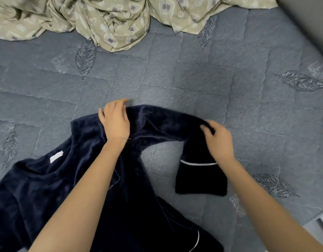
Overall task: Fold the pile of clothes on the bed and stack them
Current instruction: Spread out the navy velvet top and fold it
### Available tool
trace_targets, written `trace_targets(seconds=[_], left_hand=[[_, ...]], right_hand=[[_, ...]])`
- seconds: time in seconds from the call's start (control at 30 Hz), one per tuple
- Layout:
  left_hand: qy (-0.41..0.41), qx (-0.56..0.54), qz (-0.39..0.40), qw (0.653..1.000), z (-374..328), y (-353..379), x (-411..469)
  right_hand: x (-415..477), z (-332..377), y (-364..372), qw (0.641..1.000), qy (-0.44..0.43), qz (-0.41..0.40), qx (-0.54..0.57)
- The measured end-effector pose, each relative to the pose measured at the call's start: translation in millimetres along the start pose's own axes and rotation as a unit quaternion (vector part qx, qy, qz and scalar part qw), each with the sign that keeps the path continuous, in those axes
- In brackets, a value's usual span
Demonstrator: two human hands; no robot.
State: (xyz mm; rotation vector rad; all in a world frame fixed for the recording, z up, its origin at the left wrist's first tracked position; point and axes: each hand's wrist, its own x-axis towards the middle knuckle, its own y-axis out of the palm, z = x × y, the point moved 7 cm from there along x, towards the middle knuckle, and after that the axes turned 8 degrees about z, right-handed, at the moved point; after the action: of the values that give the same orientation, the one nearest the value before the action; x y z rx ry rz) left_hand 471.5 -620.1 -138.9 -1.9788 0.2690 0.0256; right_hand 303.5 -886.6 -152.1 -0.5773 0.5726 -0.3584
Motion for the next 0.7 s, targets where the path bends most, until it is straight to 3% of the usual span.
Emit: trace_targets(seconds=[0.13,0.23,0.37,0.43,0.5,0.6,0.7], left_hand=[[-0.075,0.059,0.071,0.993,37.4,0.8,6.5],[-0.066,0.086,0.142,0.984,48.2,11.5,5.5],[-0.082,-0.008,0.008,0.997,47.8,-8.1,11.3],[-0.118,-0.133,-0.057,0.982,55.5,-19.4,17.3],[-0.131,-0.191,-0.065,0.971,60.5,-20.2,22.0],[-0.089,-0.124,-0.039,0.988,51.8,-11.9,20.7],[0.009,-0.014,-0.044,0.999,25.3,-4.6,9.4]], right_hand=[[26.6,16.3,-9.5,0.996,-0.058,0.017,-0.059],[31.0,13.7,-8.6,0.991,-0.051,0.012,-0.127],[27.3,-2.6,-6.5,0.98,0.005,0.039,-0.195],[27.9,-1.4,-11.5,0.986,0.002,0.036,-0.164],[31.9,8.2,-22.2,0.992,-0.023,0.01,-0.12],[43.7,25.6,-33.7,0.994,-0.055,-0.015,-0.093],[56.9,31.9,-30.1,0.994,-0.069,0.023,-0.08]])
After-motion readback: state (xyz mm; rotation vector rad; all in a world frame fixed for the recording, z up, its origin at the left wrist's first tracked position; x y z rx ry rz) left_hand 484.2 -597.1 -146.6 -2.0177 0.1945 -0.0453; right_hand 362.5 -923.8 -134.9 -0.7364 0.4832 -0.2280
